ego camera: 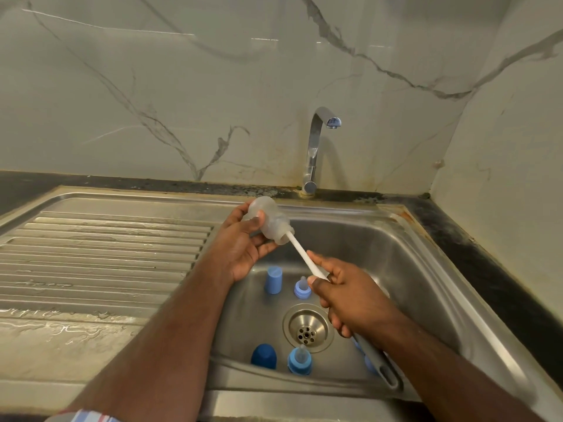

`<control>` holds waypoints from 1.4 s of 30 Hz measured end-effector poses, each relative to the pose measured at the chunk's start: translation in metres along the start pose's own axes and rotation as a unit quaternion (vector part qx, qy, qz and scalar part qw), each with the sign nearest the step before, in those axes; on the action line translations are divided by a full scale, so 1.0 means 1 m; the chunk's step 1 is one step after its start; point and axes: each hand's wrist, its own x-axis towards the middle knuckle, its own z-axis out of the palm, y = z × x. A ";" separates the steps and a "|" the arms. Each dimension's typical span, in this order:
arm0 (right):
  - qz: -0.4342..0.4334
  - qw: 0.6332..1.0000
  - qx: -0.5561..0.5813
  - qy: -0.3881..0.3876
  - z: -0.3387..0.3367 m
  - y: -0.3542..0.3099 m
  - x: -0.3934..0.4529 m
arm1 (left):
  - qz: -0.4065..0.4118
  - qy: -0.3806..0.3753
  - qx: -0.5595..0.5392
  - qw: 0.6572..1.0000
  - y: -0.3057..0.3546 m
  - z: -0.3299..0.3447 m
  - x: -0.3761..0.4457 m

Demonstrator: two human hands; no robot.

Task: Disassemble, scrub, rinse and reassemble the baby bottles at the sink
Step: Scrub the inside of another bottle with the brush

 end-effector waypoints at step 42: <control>-0.088 0.967 -0.239 0.009 -0.007 0.011 0.012 | -0.011 0.005 0.064 0.998 -0.004 0.004 -0.005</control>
